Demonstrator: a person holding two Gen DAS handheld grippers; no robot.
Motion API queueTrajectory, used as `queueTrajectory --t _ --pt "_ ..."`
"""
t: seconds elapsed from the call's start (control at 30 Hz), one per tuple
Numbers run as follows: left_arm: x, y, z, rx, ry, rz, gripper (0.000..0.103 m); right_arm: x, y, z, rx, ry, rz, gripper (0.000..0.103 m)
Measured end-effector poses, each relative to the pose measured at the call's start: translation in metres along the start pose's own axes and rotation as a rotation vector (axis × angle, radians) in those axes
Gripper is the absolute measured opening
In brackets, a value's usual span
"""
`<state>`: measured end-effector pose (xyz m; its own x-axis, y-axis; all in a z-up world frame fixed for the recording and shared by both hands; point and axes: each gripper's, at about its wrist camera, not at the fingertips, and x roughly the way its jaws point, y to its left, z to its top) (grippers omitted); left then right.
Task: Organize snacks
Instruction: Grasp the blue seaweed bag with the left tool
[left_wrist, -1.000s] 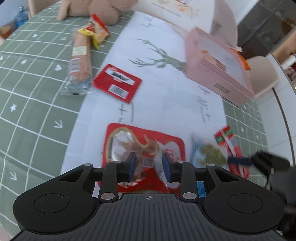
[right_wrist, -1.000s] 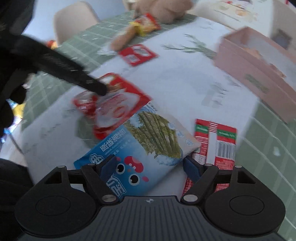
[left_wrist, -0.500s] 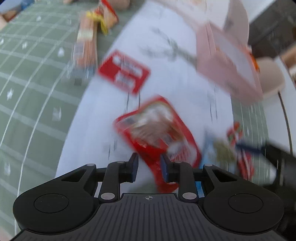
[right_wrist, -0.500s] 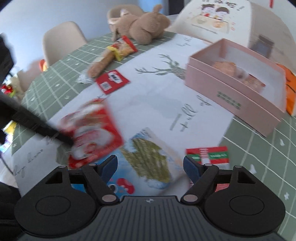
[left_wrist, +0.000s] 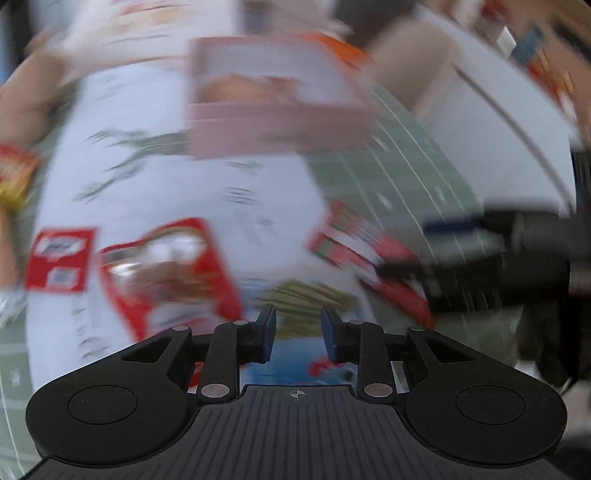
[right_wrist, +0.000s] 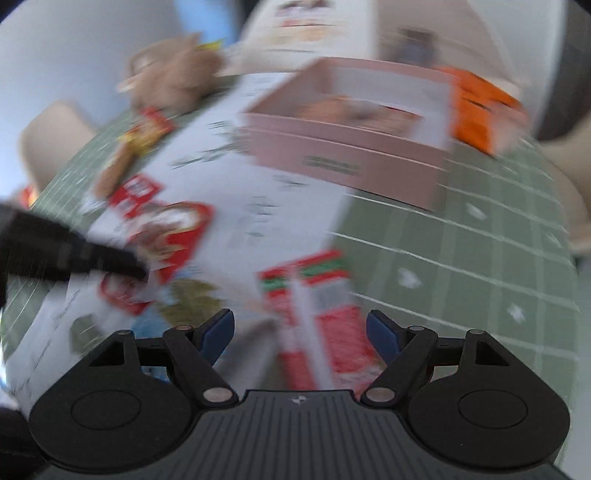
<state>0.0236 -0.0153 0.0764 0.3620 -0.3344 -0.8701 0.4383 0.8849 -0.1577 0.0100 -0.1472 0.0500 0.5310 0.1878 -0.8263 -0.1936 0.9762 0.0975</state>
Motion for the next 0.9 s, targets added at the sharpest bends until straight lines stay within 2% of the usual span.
queueTrajectory --t 0.1,0.2,0.23,0.27,0.33,0.5,0.67,0.73,0.83,0.87,0.9 --pt "0.019 -0.037 -0.007 0.148 0.06 0.036 0.032 -0.005 -0.014 -0.01 0.057 -0.011 -0.07 0.079" --pt "0.029 -0.059 -0.014 0.235 0.063 0.07 0.039 -0.007 -0.03 -0.024 0.117 0.0 -0.107 0.079" --pt "0.03 -0.062 -0.014 0.24 0.068 0.068 0.044 -0.009 -0.036 -0.029 0.135 0.005 -0.116 0.079" --pt "0.031 -0.064 -0.014 0.236 0.071 0.065 0.05 -0.009 -0.041 -0.033 0.152 0.009 -0.122 0.079" --pt "0.033 -0.067 -0.013 0.22 0.076 0.063 0.054 -0.01 -0.049 -0.04 0.176 0.007 -0.119 0.081" --pt "0.031 -0.062 -0.01 0.159 0.056 0.076 0.052 -0.012 -0.052 -0.046 0.137 0.0 -0.12 0.084" --pt "0.016 -0.048 -0.015 0.097 0.021 0.199 0.05 -0.01 -0.051 -0.048 0.112 -0.022 -0.123 0.089" --pt "0.016 -0.041 -0.019 0.067 0.056 0.196 0.049 -0.009 -0.051 -0.05 0.11 -0.035 -0.125 0.092" --pt "0.019 -0.047 -0.02 0.084 0.067 0.175 0.059 -0.008 -0.051 -0.053 0.112 -0.055 -0.137 0.097" --pt "0.022 -0.051 -0.019 0.093 0.072 0.165 0.07 -0.007 -0.051 -0.054 0.114 -0.059 -0.14 0.098" --pt "0.024 -0.053 -0.018 0.1 0.074 0.151 0.077 -0.007 -0.052 -0.055 0.112 -0.061 -0.139 0.099"
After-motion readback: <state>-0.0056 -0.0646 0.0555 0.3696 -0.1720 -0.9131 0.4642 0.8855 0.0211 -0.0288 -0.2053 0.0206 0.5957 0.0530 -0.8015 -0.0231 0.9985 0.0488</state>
